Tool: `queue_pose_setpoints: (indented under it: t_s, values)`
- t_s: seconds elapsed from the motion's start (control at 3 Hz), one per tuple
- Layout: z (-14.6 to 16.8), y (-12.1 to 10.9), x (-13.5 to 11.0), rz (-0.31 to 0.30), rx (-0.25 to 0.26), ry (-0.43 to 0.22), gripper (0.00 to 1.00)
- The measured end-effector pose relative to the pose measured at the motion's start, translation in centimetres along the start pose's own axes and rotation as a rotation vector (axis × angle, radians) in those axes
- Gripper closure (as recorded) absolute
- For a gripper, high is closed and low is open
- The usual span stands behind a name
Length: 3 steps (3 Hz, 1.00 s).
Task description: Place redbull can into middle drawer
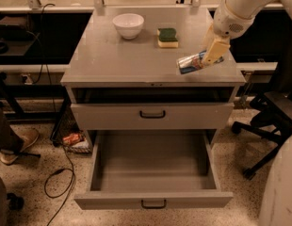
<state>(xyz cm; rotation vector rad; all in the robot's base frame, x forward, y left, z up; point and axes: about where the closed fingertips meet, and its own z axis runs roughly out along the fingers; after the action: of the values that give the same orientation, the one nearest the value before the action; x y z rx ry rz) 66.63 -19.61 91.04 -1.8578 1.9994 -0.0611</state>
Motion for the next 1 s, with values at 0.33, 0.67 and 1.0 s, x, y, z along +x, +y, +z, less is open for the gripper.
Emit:
queue_pose_setpoints:
  t_s: [0.33, 0.67, 1.0]
  values:
    - [0.1, 0.2, 0.0, -0.003, -0.001, -0.001, 1.00]
    - [0.2, 1.1, -0.2, -0.019, -0.004, -0.003, 1.00]
    - [-2.3, 4.6, -1.0, -0.008, 0.018, -0.081, 1.00]
